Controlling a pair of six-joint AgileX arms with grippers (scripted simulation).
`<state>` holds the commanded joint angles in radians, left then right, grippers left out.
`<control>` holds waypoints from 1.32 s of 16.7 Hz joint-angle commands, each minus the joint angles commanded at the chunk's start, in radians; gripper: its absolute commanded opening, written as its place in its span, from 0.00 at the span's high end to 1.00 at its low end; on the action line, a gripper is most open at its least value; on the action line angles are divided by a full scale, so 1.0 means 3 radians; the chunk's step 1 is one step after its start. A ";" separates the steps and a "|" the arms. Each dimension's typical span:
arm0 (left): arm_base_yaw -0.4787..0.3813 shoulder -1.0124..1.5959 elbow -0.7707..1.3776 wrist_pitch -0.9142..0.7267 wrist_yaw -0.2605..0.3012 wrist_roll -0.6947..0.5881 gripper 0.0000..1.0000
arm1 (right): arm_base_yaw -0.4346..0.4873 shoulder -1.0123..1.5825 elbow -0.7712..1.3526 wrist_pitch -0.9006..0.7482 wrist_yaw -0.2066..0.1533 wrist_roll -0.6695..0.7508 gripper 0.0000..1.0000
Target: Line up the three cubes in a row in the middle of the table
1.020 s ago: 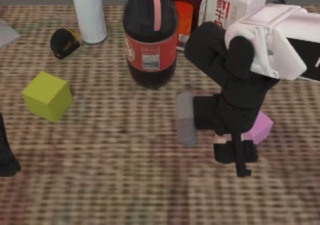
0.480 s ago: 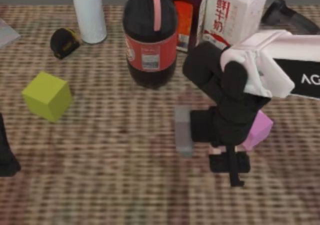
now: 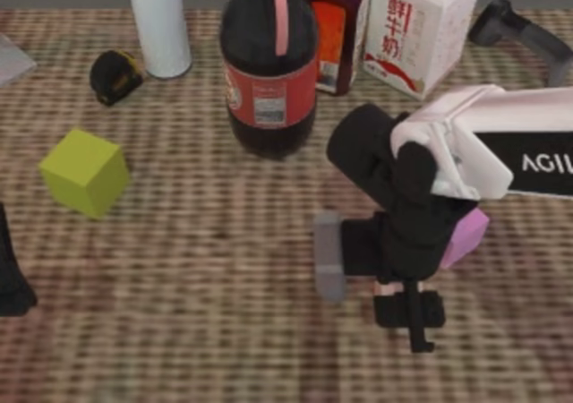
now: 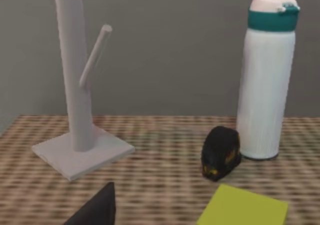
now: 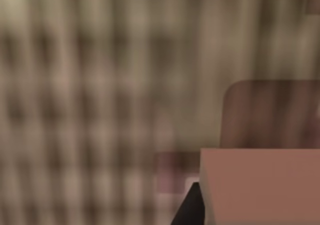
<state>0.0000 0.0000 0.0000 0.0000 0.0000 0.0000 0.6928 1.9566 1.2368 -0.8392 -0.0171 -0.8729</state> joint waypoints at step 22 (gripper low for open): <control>0.0000 0.0000 0.0000 0.0000 0.0000 0.0000 0.00 | -0.0002 -0.0005 0.0012 -0.0012 0.0000 -0.0004 0.00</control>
<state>0.0000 0.0000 0.0000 0.0000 0.0000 0.0000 0.6923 1.9550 1.2403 -0.8427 -0.0170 -0.8740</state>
